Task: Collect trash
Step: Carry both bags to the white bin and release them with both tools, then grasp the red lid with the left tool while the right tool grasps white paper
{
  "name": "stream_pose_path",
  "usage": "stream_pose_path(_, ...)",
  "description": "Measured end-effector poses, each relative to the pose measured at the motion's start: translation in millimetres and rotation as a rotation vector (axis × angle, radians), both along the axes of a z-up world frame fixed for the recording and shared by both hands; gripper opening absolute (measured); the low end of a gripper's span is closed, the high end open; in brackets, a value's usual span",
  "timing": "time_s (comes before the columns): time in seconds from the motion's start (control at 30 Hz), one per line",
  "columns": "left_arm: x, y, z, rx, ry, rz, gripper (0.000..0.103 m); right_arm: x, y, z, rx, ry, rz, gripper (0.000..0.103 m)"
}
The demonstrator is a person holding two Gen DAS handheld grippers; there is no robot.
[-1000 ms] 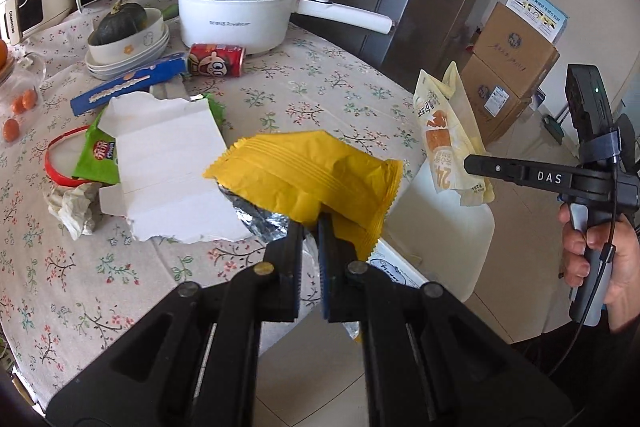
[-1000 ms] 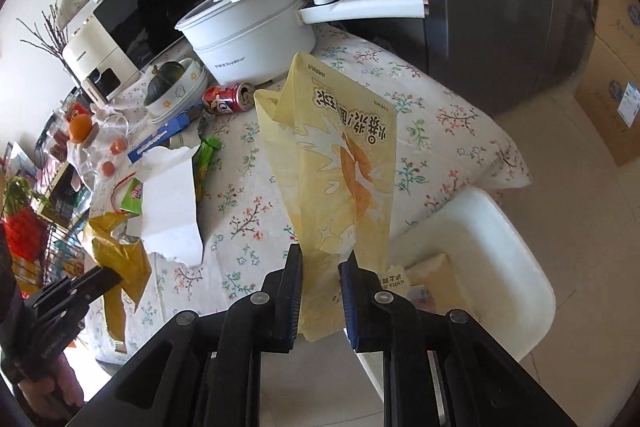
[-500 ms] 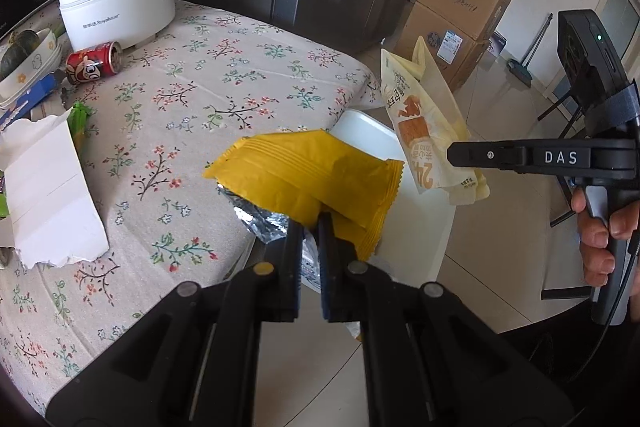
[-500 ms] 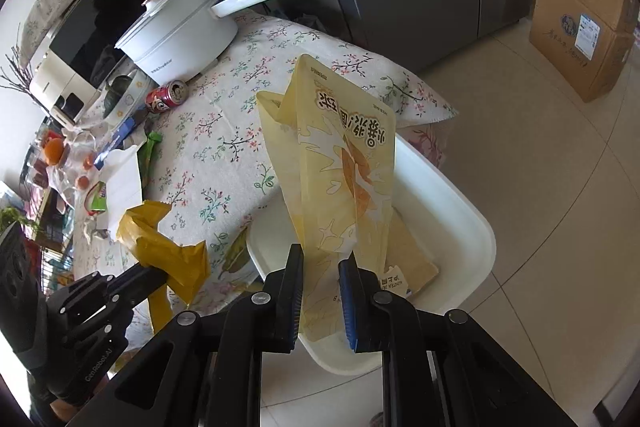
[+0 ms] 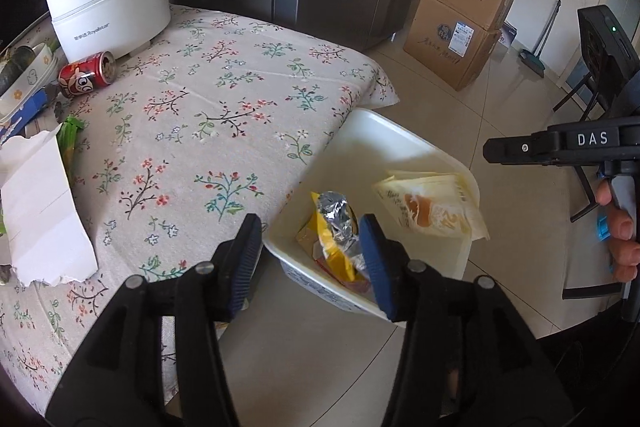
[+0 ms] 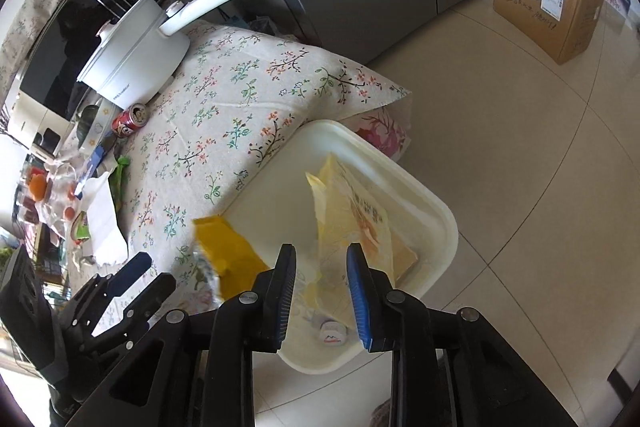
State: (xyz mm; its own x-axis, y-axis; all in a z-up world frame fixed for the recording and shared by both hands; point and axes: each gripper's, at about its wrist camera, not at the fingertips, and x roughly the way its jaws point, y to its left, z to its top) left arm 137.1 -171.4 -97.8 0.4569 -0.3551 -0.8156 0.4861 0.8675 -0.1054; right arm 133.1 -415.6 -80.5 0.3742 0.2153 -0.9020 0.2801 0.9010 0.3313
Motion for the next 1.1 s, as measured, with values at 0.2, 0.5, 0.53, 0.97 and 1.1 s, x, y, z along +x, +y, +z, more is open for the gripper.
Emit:
stream_pose_path(0.2,5.0,19.2,4.9,0.011,-0.011,0.059,0.068,1.7,6.8,8.3,-0.021,-0.024,0.009,0.056)
stream_pose_path(0.5,22.4,87.8,18.3,0.018,-0.03,0.23,0.08,21.4,45.6,17.4,-0.048,-0.052,0.072,0.073)
stream_pose_path(0.53,24.5,97.6,19.4,0.023,-0.032,0.253,0.08,24.1,51.9,18.4,-0.048,-0.056,0.083,0.073)
stream_pose_path(0.97,49.6,238.3,36.4,0.052,-0.069,0.575,0.083,68.4,160.4,20.4,-0.046,-0.087,0.255,0.077)
stream_pose_path(1.1,57.4,277.2,33.4,0.045,-0.052,0.658,0.083,85.3,195.7,14.4,-0.034,-0.096,0.309,0.077)
